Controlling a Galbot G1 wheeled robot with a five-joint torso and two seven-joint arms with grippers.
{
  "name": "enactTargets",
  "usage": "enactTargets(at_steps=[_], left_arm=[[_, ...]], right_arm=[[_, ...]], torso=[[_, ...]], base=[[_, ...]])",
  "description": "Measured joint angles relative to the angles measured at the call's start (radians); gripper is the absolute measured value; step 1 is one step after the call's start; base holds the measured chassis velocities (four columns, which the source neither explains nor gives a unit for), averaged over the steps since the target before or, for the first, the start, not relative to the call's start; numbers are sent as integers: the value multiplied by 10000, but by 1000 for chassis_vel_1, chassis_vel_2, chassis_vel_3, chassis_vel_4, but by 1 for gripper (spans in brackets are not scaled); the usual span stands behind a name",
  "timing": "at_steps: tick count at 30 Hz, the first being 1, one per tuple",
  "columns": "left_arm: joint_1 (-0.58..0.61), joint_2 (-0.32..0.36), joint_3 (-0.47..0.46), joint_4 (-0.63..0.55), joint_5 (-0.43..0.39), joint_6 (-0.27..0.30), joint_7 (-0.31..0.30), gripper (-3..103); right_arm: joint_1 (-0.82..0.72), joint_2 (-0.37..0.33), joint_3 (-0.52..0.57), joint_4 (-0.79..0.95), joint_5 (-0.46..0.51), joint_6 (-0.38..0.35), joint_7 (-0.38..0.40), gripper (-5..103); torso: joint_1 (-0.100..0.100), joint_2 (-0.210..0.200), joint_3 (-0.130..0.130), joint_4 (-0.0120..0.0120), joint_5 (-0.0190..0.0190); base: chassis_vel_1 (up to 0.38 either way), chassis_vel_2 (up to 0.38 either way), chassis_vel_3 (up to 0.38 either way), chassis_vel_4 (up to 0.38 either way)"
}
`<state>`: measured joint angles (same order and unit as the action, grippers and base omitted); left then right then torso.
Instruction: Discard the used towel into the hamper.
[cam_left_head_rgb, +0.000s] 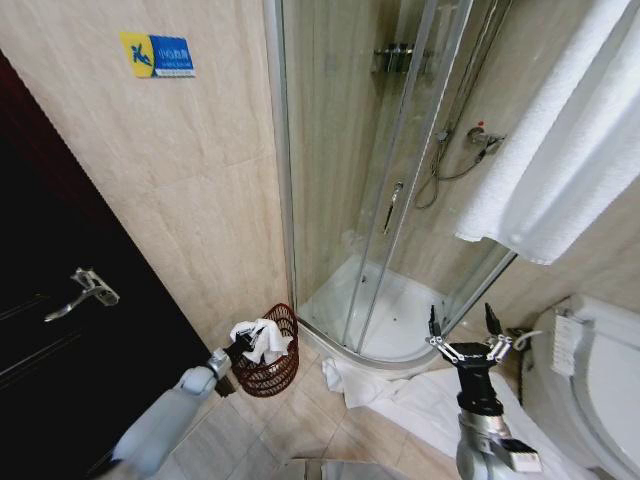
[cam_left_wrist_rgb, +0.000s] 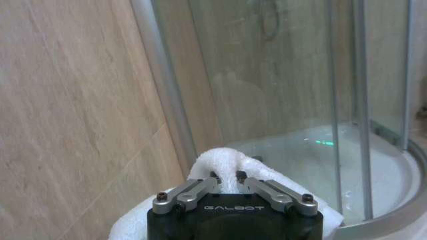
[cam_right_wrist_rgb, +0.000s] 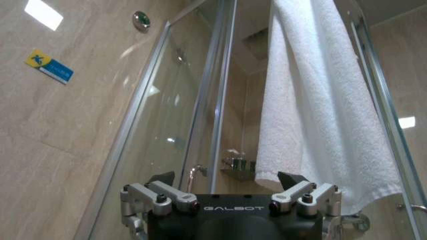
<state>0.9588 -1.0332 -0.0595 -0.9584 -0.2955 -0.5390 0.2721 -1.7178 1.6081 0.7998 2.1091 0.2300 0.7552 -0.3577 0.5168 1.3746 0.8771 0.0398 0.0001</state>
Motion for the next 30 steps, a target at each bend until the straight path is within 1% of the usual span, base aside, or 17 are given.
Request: enactTargets(at_steps=[4,6,8,10,12,15,16,17,20,21,22,23,24,25,28,29,30], left_arm=[[-268,-155,269,395,-82,3,-351,4],[-585,-308,640,826,-205,60,-779,4],[-661,-342,728,918,-228,90,-875,4],[-1008,-539,1077,1339,-270,265,-1256,4],[-1107,-599,1169,1479,-246,302,-1352,4],[-1528,-851,1516,2155,65,351,-1592,4],[-1714,-987,1562,2531,291,351,-1614,1],[-1714,-987,1562,2531,291,351,-1614,1],[-2138,-1313,1557,3461,699,229,-1626,16],[-2138,-1313,1557,3461,699,229,-1626,16],[-2230,-1387,1533,3699,798,165,-1626,22],[-2274,-1425,1516,3818,846,134,-1625,22],[-2348,-1481,1494,4036,924,101,-1597,27],[-2348,-1481,1494,4036,924,101,-1597,27],[-2438,-1535,1353,4391,1176,35,-1472,43],[-2438,-1535,1353,4391,1176,35,-1472,43],[-2427,-1533,1311,4406,1200,9,-1435,48]], right_arm=[[-20,0,23,-10,-27,7,-2,100],[-41,0,89,-50,-19,8,1,100],[-43,0,112,-65,-11,7,6,100],[-42,0,200,-172,52,1,25,100],[-30,0,221,-212,85,-9,32,100],[47,0,252,-333,173,-94,64,100],[91,0,256,-383,192,-153,79,100],[91,0,256,-383,192,-153,79,100],[238,0,253,-491,207,-318,108,100],[238,0,253,-491,207,-318,108,100],[274,0,246,-513,207,-354,118,100],[295,0,241,-528,206,-373,124,100],[336,0,230,-559,203,-413,131,100],[336,0,230,-559,203,-413,131,100],[370,0,195,-618,191,-458,135,100],[370,0,195,-618,191,-458,135,100],[370,0,186,-627,188,-465,135,100]], torso=[[0,0,0,2,0],[0,0,0,1,0],[0,0,0,1,0],[0,0,0,0,-1],[0,0,0,-1,0],[0,0,0,0,-1],[0,0,0,0,-1],[0,0,0,0,-1],[0,-1,0,0,-1],[0,-1,0,0,-1],[0,0,1,0,-1],[0,0,0,0,0],[0,0,0,0,-1],[0,0,0,0,-1],[0,0,0,1,0],[0,0,0,1,0],[0,0,0,1,-1]], base=[[0,0,0,0],[0,0,0,0],[0,0,0,0],[0,0,0,0],[0,0,0,0],[0,0,0,0],[0,0,0,0],[0,0,0,0],[0,0,0,0],[0,0,0,0],[0,0,0,0],[0,0,0,0],[0,0,0,0],[0,0,0,0],[0,0,0,0],[0,0,0,0],[0,0,0,0]])
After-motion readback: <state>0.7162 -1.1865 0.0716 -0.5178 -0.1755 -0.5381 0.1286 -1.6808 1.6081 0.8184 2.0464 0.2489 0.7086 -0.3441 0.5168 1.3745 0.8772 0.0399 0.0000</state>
